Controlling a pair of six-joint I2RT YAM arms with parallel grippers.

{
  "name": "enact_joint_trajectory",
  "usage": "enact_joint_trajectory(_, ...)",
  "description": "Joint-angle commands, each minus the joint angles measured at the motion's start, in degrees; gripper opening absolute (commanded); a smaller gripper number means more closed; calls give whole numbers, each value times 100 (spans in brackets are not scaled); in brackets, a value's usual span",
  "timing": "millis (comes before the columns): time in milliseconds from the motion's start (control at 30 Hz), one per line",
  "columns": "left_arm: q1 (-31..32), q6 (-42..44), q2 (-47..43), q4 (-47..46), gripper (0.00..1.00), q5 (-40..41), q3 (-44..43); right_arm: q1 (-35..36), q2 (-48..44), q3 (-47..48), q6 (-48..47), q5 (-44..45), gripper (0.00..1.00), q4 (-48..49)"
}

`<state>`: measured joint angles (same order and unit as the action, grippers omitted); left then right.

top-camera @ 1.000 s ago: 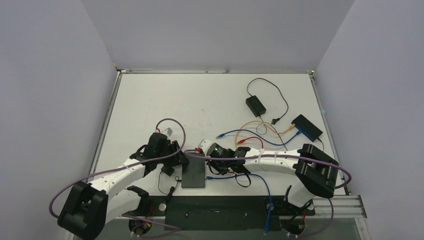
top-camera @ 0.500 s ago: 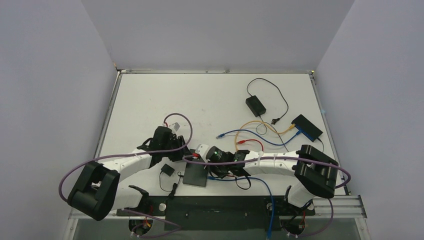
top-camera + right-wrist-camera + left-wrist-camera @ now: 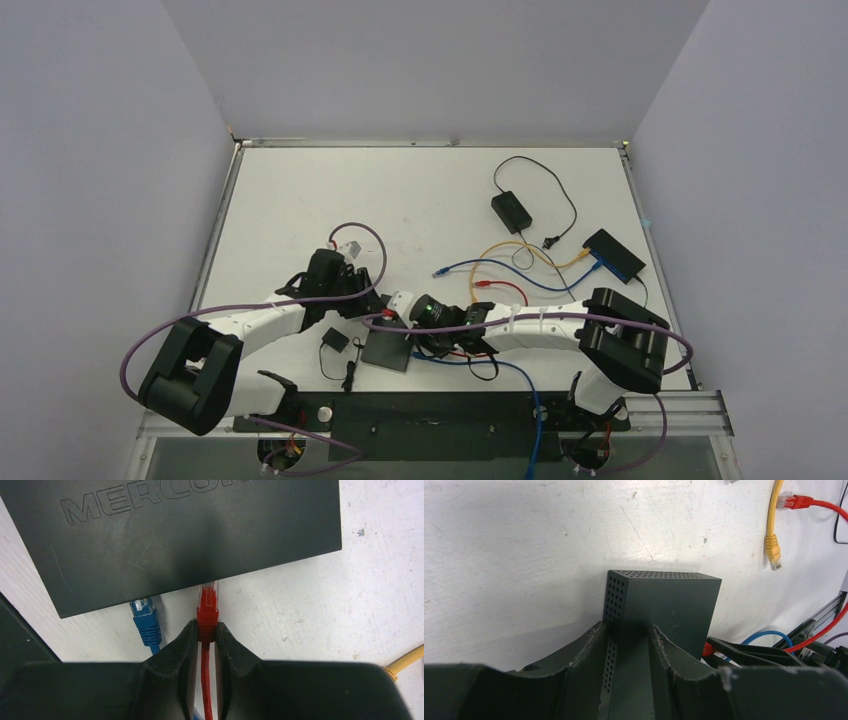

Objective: Insert the plug into the switch port
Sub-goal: Insert the connector into the switch port.

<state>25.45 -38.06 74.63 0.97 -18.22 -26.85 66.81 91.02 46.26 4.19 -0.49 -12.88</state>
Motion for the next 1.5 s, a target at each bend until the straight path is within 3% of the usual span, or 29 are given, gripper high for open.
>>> enact_joint_trajectory(0,3,18,-112,-234,32,-200,-158,13,98,125,62,123,0,797)
enact_joint_trajectory(567,17,-134,-431,-266,30,-520,320,15,-207,-347,-40,742,0,1964)
enact_joint_trajectory(1167,391,-142,-339,-358,27,-948,477,-37,-92,-29,-949,104,0,2074)
enact_joint_trajectory(1467,522,-193,-563,-289,26,-898,530,-97,24,254,-597,96,0,2115)
